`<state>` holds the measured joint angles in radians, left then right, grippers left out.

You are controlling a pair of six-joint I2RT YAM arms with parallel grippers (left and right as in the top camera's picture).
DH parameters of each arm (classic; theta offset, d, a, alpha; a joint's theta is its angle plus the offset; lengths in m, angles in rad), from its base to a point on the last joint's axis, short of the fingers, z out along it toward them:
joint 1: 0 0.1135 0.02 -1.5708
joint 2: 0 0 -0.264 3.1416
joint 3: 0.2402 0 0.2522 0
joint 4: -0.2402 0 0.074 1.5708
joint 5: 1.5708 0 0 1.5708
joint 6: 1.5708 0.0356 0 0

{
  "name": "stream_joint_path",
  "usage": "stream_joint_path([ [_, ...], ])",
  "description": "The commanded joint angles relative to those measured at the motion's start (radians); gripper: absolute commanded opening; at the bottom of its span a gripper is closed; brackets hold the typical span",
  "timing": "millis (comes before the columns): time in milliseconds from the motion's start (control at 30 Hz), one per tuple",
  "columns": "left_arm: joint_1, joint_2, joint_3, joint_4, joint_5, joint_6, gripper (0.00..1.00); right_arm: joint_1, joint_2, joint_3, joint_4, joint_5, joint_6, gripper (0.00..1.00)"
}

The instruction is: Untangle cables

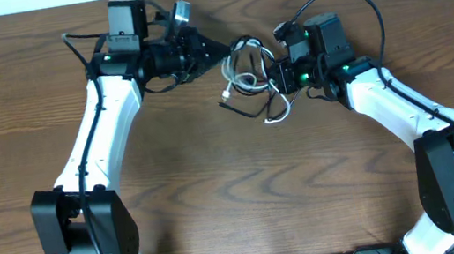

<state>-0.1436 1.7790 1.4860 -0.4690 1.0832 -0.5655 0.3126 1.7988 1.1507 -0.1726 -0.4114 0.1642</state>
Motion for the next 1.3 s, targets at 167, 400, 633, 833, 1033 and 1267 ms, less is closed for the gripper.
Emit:
stream_joint_path([
  [167,0.016,-0.122,0.002,0.004,0.069,0.018,0.07,0.002,-0.013,0.006,-0.039,0.253,-0.050,0.01],
  [400,-0.002,-0.185,0.002,-0.192,-0.362,0.052,0.16,0.001,-0.013,0.006,-0.041,0.191,-0.046,0.01],
  [633,-0.108,-0.171,0.002,-0.349,-0.677,0.052,0.54,0.003,-0.013,0.006,-0.019,-0.045,-0.046,0.01],
  [833,-0.200,-0.153,0.002,-0.327,-0.794,0.037,0.54,0.013,-0.013,0.006,-0.007,-0.095,-0.040,0.01],
  [1033,-0.276,-0.097,0.001,-0.334,-0.872,-0.023,0.54,0.015,-0.013,0.006,0.002,-0.096,0.017,0.01],
  [1267,-0.312,0.008,0.001,-0.310,-0.921,-0.050,0.54,0.016,-0.013,0.006,0.003,-0.096,0.022,0.01],
])
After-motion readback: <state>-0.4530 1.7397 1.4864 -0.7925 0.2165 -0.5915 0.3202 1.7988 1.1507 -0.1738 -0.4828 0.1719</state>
